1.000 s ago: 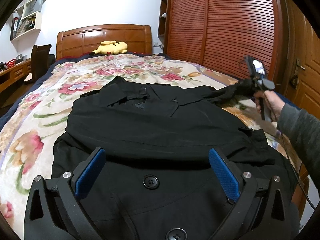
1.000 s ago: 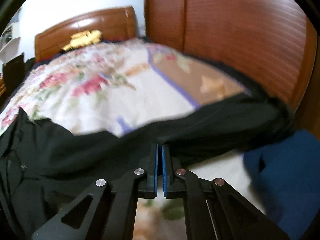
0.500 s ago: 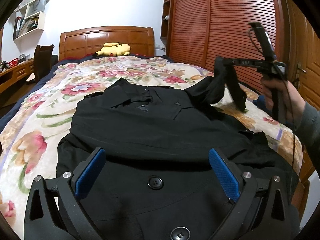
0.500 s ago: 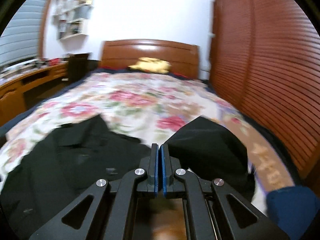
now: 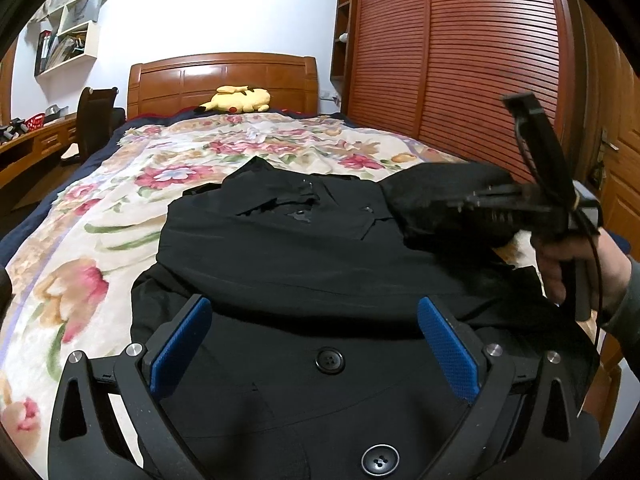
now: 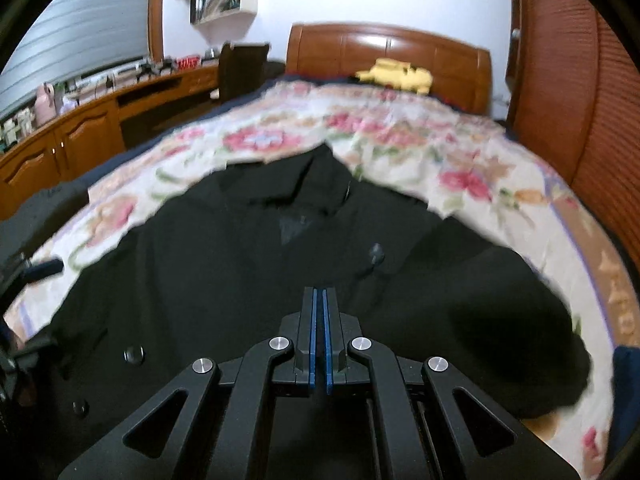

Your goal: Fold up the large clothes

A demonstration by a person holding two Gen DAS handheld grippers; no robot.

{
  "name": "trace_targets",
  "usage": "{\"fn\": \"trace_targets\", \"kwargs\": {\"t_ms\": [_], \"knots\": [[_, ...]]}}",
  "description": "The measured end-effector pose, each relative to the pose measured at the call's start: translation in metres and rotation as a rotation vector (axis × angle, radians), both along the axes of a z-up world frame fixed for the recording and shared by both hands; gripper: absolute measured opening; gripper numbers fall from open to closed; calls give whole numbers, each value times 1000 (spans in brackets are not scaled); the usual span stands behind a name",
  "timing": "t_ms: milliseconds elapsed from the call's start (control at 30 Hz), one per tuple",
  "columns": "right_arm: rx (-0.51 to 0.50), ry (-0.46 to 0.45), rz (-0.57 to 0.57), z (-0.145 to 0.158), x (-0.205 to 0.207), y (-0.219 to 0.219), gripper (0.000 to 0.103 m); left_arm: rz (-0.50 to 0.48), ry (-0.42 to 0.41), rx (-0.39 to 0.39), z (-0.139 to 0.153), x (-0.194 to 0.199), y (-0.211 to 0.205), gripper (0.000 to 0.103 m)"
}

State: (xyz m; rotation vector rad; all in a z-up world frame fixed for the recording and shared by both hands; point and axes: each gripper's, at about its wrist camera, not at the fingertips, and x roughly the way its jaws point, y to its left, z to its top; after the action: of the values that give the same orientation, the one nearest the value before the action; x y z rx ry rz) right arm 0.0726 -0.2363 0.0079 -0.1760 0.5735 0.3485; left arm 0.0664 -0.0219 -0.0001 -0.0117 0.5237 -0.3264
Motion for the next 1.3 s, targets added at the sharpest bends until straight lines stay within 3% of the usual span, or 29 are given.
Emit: {"fn": "trace_targets", "kwargs": {"t_ms": [133,167,367,433,500,600,933,1100,1300], "knots": [[-1,19,7,9,-2,1,3,-2,-6,12,0,-2,-1,103],[1,16,6,15,16,2,3,-2,-7,16,0,-2,-1,103],[27,-18,-28,28,5,-10,4,-1,-5,14,-1,-1,0,103],[16,-35,-66,30,-1,-19,16,0,-6,16,-1,-1,0,103],[7,-60,-112,30,-7,-28,47,-1,-7,16,-1,-1,0,103],[24,-62,-183,30,-4,-50,62,-1,-5,14,-1,-1,0,103],[78,-11,-319,10,-16,-107,62,-4,-2,14,-1,-1,-1,103],[59,23,-366,0,-29,-119,62,-4,-1,17,-2,-1,-2,103],[50,102,-435,-16,-17,-138,63,2,4,23,-4,-1,-3,103]]}}
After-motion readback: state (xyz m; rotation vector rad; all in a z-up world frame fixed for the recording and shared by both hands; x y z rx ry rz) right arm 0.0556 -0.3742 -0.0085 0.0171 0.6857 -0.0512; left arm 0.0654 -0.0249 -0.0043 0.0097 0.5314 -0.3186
